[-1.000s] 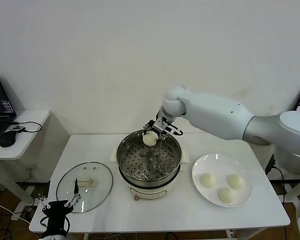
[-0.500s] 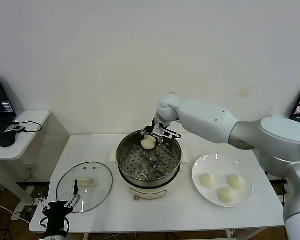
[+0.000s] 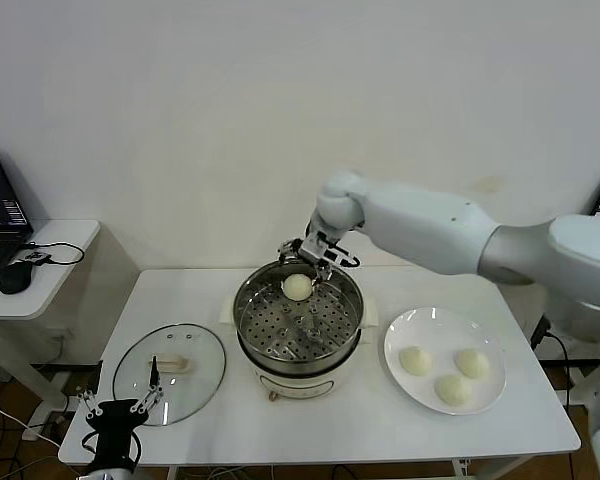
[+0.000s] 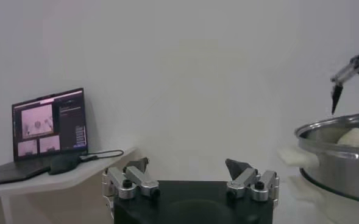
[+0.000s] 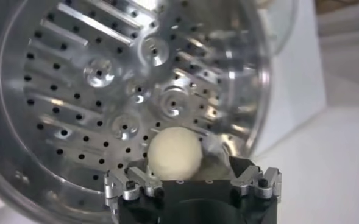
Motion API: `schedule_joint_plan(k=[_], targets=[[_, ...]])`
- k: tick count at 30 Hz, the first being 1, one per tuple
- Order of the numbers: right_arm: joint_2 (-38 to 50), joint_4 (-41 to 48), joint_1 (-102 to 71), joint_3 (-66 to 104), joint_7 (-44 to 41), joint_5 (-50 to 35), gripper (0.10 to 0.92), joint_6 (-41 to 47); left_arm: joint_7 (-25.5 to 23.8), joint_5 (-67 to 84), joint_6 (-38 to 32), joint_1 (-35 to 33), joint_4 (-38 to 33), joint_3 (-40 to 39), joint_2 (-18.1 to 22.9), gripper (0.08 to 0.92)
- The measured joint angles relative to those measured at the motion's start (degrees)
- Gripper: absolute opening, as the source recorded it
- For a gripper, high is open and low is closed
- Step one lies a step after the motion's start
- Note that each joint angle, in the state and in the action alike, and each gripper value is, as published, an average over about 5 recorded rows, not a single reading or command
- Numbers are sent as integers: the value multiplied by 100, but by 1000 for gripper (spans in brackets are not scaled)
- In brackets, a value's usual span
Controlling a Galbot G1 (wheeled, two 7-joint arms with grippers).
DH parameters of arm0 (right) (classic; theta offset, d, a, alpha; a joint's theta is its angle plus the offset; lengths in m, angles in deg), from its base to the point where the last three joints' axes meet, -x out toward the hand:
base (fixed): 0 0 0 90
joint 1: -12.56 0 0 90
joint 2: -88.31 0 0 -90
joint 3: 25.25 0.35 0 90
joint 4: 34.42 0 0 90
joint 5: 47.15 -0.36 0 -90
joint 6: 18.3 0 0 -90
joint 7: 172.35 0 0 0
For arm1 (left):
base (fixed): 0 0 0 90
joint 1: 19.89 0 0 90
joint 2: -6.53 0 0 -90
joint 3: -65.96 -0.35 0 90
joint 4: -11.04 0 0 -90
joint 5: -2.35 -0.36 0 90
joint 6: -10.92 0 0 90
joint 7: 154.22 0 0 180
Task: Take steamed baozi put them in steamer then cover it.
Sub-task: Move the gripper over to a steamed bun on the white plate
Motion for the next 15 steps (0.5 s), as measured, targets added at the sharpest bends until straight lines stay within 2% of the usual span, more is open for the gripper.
schedule_joint_plan(k=[7, 15], targets=[[1170, -1038, 177, -20, -74, -438, 823, 1270, -10, 50, 164, 12, -91, 0, -117, 823], [2554, -1878, 34, -24, -140, -417, 823, 1933, -29, 49, 277, 59, -84, -39, -206, 823]])
